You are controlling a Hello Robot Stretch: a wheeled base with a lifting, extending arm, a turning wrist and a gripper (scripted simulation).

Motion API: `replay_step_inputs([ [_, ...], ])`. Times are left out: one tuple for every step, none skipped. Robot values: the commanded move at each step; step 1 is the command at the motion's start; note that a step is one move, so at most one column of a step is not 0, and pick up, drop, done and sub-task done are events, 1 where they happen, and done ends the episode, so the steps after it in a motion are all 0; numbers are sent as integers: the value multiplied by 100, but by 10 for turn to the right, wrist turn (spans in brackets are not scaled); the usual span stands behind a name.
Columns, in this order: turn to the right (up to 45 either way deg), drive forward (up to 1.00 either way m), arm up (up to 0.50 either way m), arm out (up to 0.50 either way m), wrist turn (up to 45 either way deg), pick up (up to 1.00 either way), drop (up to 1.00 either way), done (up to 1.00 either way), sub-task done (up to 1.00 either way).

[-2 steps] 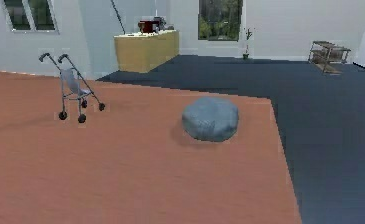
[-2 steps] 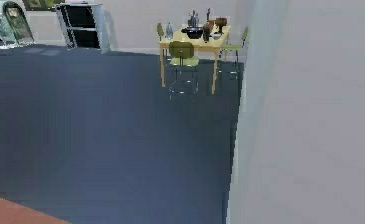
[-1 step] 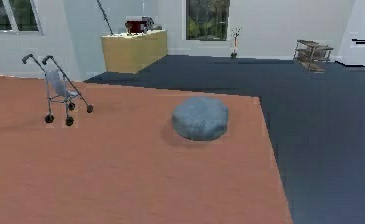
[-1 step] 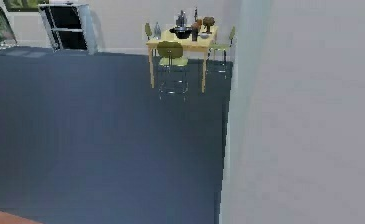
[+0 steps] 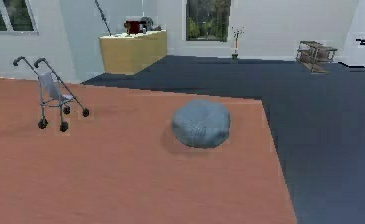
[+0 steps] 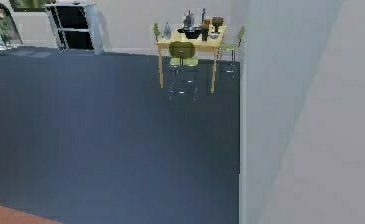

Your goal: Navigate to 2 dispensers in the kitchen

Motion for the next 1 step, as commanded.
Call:
replay_step_inputs([
  [450,0,0,0,0,0,0,0,0],
])
